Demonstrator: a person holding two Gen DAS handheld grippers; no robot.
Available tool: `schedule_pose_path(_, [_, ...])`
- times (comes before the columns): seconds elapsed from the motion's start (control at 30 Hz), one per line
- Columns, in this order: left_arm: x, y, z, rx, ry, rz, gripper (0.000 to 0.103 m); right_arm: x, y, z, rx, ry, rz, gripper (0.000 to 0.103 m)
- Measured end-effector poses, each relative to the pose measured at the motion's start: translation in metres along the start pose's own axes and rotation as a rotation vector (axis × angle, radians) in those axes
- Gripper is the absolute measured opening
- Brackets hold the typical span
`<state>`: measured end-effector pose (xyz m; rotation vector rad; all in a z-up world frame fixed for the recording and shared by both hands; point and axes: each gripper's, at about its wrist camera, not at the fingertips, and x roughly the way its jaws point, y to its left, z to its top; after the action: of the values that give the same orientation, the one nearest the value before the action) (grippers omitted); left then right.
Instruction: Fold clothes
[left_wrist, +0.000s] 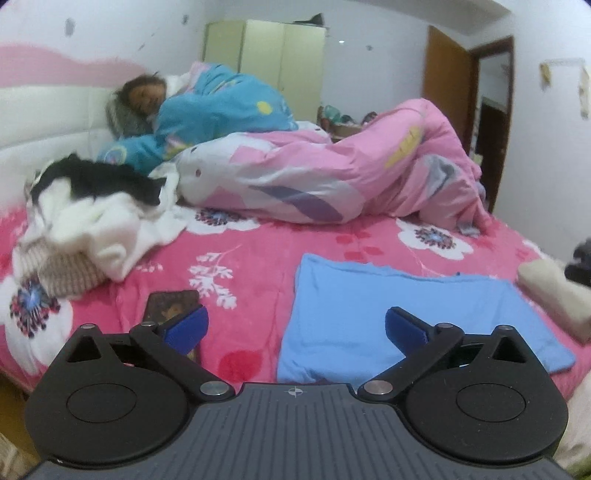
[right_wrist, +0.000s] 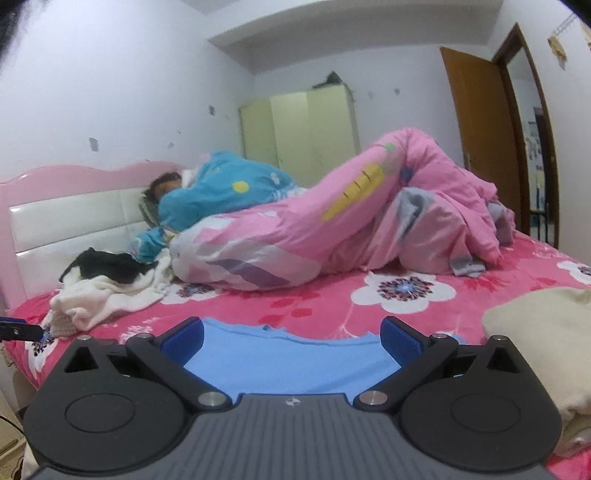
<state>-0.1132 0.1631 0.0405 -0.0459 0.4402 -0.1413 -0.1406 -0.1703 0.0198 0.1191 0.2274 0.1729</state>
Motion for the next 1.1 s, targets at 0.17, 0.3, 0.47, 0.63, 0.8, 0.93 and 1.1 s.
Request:
schedule_pose_path(0.17, [0.03, -0.009, -0.015, 0.025, 0.057, 0.053, 0.102, 0.007, 0.005, -0.005, -0.002, 0.017, 0.012, 0.103])
schedule_pose_path(0.3, [0.049, -0.008, -0.031, 0.081, 0.092, 0.089, 0.094, 0.015, 0.007, -0.006, 0.023, 0.091, 0.065, 0.103])
schedule_pose_path(0.47, [0.07, 0.016, -0.044, 0.014, 0.185, 0.084, 0.054, 0.032, 0.022, -0.012, 0.027, 0.186, 0.13, 0.103])
schedule_pose_path(0.63, [0.075, 0.031, -0.048, -0.053, 0.203, 0.001, 0.042, 0.058, 0.072, -0.025, -0.164, 0.237, 0.266, 0.097])
schedule_pose_path(0.8, [0.075, 0.036, -0.054, -0.087, 0.215, -0.033, 0.029, 0.099, 0.138, -0.047, -0.395, 0.307, 0.401, 0.082])
schedule_pose_path(0.93, [0.073, 0.04, -0.058, -0.114, 0.209, -0.053, 0.026, 0.128, 0.185, -0.066, -0.565, 0.355, 0.475, 0.074])
schedule_pose_path(1.1, [0.079, 0.045, -0.06, -0.136, 0.205, -0.093, 0.025, 0.151, 0.216, -0.087, -0.748, 0.399, 0.476, 0.038])
